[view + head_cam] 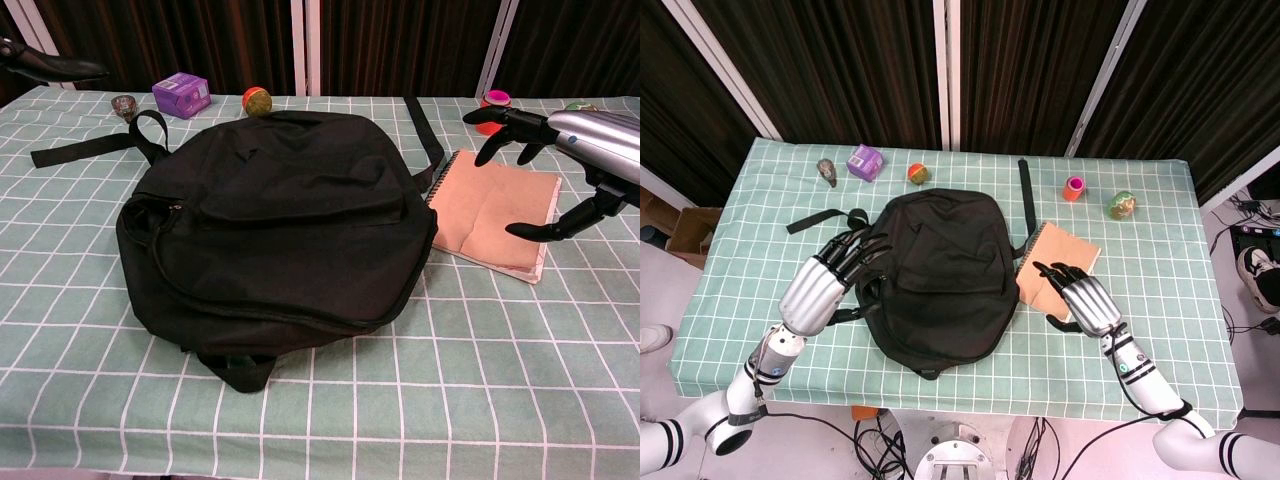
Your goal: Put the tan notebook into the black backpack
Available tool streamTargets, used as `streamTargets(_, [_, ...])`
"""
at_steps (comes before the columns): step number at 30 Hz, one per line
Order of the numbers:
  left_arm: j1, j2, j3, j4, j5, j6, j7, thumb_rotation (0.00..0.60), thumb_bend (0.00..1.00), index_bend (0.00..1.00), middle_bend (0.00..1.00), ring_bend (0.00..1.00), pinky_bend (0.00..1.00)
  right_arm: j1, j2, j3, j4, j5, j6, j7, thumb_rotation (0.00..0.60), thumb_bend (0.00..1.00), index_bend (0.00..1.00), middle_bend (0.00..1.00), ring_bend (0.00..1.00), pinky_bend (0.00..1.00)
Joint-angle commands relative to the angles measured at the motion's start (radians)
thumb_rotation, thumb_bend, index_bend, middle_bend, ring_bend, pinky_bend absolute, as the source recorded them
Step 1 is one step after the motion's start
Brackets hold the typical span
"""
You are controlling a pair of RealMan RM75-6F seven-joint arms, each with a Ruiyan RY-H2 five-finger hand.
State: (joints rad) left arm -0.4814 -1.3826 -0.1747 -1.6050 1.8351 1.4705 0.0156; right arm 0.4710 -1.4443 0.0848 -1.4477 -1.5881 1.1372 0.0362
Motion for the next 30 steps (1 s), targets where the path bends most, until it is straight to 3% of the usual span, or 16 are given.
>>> streamTargets(1, [-0.005,-0.002,0.004,0.013,-0.028,-0.012,-0.009,0.6,0.0,0.14,0.13,0.09,0.22,-0.007,0.016,-0.01,0.005,-0.004,0.017,0.014,0.6,0.21,0.07,0.27,0.13,0.29])
streamTargets(6, [0.021,0.024,0.039,0.024,-0.075,-0.028,-0.025,0.6,0.0,0.14,0.13,0.09,0.22,-0.054,0.102,-0.047,-0.019,-0.039,0.095,0.042,0.6,0.21,0.08,0.28,0.13,0.29])
streamTargets(15, [0.106,0.121,0.18,-0.007,-0.135,-0.102,0.003,0.6,0.0,0.15,0.13,0.09,0.22,-0.212,0.358,-0.103,-0.159,-0.07,0.32,0.046,0.6,0.22,0.13,0.32,0.15,0.3])
streamTargets(22, [0.09,0.063,0.227,-0.038,-0.103,-0.173,0.034,0.6,0.0,0.16,0.14,0.09,0.22,-0.254,0.401,-0.082,-0.182,-0.057,0.387,0.041,0.6,0.22,0.13,0.31,0.15,0.31])
streamTargets(30, [0.005,-0.042,0.209,-0.057,-0.151,-0.349,0.103,0.6,0.0,0.18,0.15,0.09,0.22,-0.25,0.396,-0.076,-0.197,-0.074,0.371,0.024,0.6,0.22,0.13,0.31,0.15,0.31])
